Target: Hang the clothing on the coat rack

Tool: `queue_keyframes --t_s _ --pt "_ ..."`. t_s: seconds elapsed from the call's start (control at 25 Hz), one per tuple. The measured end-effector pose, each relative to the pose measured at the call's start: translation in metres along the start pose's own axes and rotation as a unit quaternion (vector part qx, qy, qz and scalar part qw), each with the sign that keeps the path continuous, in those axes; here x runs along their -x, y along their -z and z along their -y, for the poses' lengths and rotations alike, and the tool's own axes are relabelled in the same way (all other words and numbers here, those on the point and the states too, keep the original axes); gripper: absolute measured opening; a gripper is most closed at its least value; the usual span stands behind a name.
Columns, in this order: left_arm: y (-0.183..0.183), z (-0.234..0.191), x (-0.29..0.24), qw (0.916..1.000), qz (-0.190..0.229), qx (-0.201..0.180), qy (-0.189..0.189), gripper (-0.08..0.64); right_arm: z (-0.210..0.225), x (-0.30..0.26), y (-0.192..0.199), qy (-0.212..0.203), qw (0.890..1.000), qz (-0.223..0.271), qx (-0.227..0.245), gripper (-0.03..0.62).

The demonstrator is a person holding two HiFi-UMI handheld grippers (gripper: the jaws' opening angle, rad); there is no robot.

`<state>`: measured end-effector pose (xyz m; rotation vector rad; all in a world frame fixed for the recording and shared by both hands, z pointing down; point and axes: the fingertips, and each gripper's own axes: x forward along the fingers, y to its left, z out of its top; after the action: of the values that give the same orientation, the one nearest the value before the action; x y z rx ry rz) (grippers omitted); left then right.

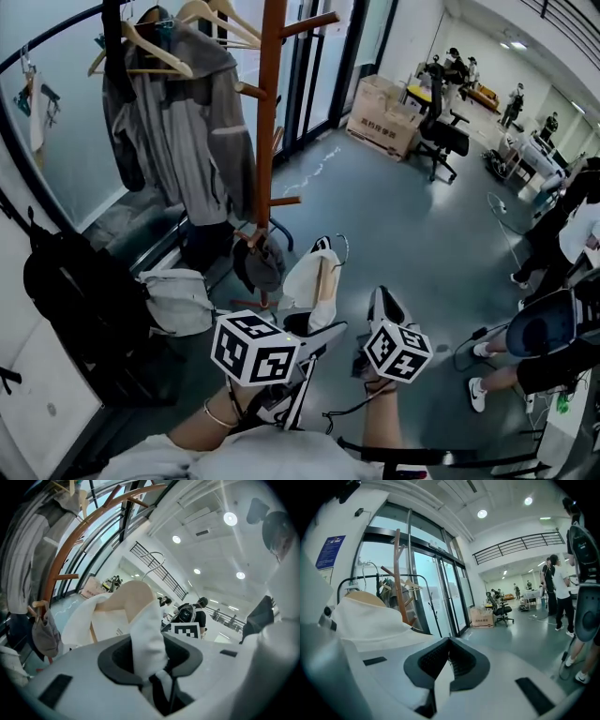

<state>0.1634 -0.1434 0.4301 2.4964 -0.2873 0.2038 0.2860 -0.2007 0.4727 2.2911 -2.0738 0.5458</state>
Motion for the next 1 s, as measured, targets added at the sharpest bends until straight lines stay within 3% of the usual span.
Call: queue_keyframes --t_s 0.44,0.72,1.0 --pt "-0.037 -0.006 -0.042 0.9964 -0.035 -0.033 0.069 0.143 0.021 -0.017 -0.046 0.045 0.998 0.042 0.007 0.023" --pt "-0.071 -0.029 -0.046 0.9958 -0.033 -0.043 0.074 0.143 0.018 -0.037 -0.072 0.061 0.996 0.069 0.008 0.023" --pt "-0.100 -0.050 -0.043 0.9931 -0.038 -0.085 0.073 0.144 0.007 -0.066 -0.083 0.065 0.994 0.089 -0.005 0.023"
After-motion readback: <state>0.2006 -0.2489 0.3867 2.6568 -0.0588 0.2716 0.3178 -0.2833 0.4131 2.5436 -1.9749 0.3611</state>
